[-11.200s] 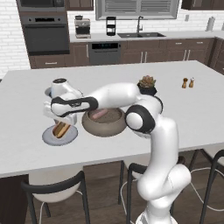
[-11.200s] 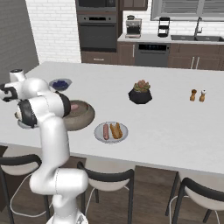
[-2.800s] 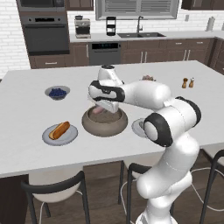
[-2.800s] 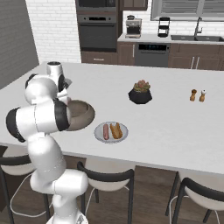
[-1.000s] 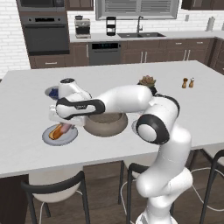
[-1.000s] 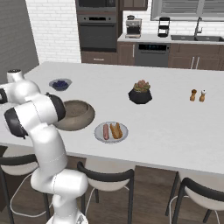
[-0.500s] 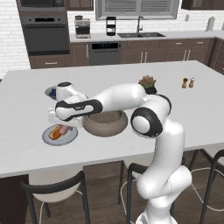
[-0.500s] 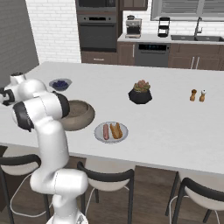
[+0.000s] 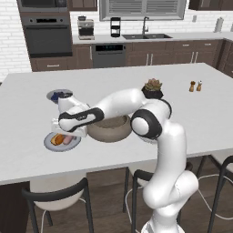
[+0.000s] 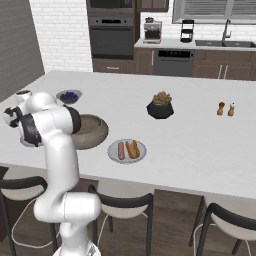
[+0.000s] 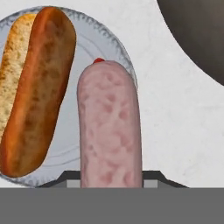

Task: Place one bun and one sausage from the bowl on each plate.

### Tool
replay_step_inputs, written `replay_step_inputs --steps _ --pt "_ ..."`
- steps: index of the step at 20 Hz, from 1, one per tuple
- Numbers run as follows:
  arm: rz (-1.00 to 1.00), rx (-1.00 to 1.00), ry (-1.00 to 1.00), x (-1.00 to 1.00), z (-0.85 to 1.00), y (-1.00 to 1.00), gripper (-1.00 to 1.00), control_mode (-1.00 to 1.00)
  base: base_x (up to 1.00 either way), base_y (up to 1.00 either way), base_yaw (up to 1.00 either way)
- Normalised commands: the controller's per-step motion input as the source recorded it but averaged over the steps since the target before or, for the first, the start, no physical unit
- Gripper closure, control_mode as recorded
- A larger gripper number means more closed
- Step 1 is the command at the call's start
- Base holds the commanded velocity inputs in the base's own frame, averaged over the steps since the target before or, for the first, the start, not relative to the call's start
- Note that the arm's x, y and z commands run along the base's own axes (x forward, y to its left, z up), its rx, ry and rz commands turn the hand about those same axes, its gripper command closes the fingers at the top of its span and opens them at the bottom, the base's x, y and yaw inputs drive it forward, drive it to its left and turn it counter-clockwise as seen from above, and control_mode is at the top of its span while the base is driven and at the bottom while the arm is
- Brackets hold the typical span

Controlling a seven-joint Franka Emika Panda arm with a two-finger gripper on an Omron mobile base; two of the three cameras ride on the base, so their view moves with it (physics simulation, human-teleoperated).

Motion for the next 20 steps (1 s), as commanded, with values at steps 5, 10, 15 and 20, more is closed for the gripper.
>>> replay_step_inputs --steps 5,10,15,20 --pt "-0.03 0.00 0.00 0.36 -0.15 0.01 1.00 -1.00 0.00 0.00 0.00" --pt "-0.03 0.00 0.00 0.23 -0.16 0.09 1.00 -1.00 0.00 0.00 0.00" --pt "0.00 -0.02 0.00 0.00 -0.13 0.33 1.00 -1.00 0.00 0.00 0.00" --pt "0.00 -0.01 0.00 0.07 -0.18 0.02 1.00 -1.00 0.00 0.00 0.00"
